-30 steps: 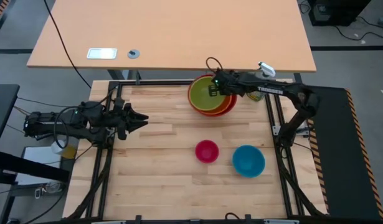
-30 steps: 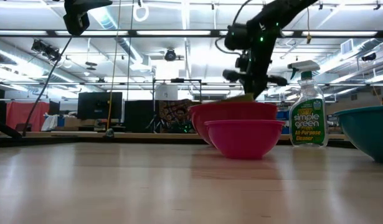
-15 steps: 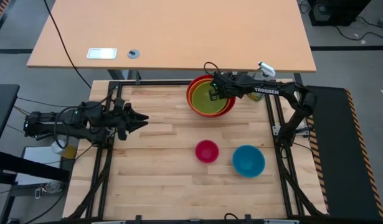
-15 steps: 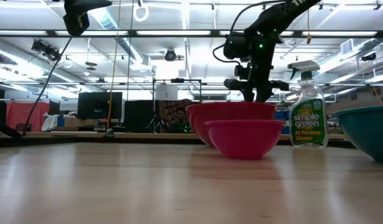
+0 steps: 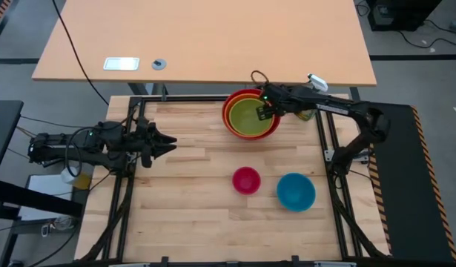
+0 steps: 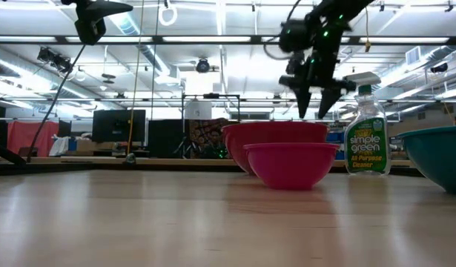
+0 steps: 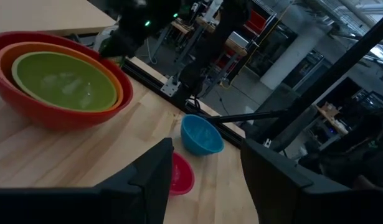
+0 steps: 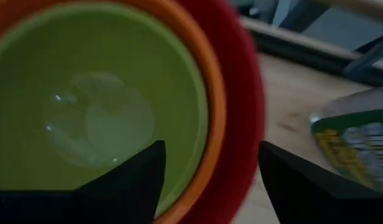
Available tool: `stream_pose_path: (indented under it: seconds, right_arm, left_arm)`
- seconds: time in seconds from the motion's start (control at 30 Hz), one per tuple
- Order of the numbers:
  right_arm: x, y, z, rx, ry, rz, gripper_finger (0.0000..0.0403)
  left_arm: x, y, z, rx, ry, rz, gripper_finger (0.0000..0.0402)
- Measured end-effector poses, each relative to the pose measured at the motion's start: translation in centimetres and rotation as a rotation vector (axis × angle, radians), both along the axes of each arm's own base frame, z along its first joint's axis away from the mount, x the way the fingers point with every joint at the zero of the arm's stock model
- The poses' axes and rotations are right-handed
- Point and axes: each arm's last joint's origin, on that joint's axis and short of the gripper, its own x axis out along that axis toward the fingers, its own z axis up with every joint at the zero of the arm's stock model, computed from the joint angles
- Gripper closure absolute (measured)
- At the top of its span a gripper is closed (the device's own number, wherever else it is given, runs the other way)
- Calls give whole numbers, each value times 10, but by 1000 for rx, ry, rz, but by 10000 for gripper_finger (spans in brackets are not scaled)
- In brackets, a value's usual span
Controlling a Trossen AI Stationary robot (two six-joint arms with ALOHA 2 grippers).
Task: Nest bowls inside each other
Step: Stack the blue bowl on top of the green bowls
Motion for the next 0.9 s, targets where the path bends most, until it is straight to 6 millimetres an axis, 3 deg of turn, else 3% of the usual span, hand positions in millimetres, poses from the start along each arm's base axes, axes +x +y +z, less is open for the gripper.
stream_pose_path:
  seconds: [0.23,0.37,0.7,0.9]
  right_arm:
    - [-21,19,38,-69,-111,-8,131]
    - [-16,43,50,-84,-194,44,132]
    - [20,125,49,-68,-308,279,133]
    - [12,162,41,4,-218,330,133]
  left_arm:
    - [-1,0,-4,22,42,-3,209]
    - [3,0,-7,28,77,-3,209]
    - [18,-1,-16,52,155,-8,209]
    - [22,-1,-18,11,170,0,209]
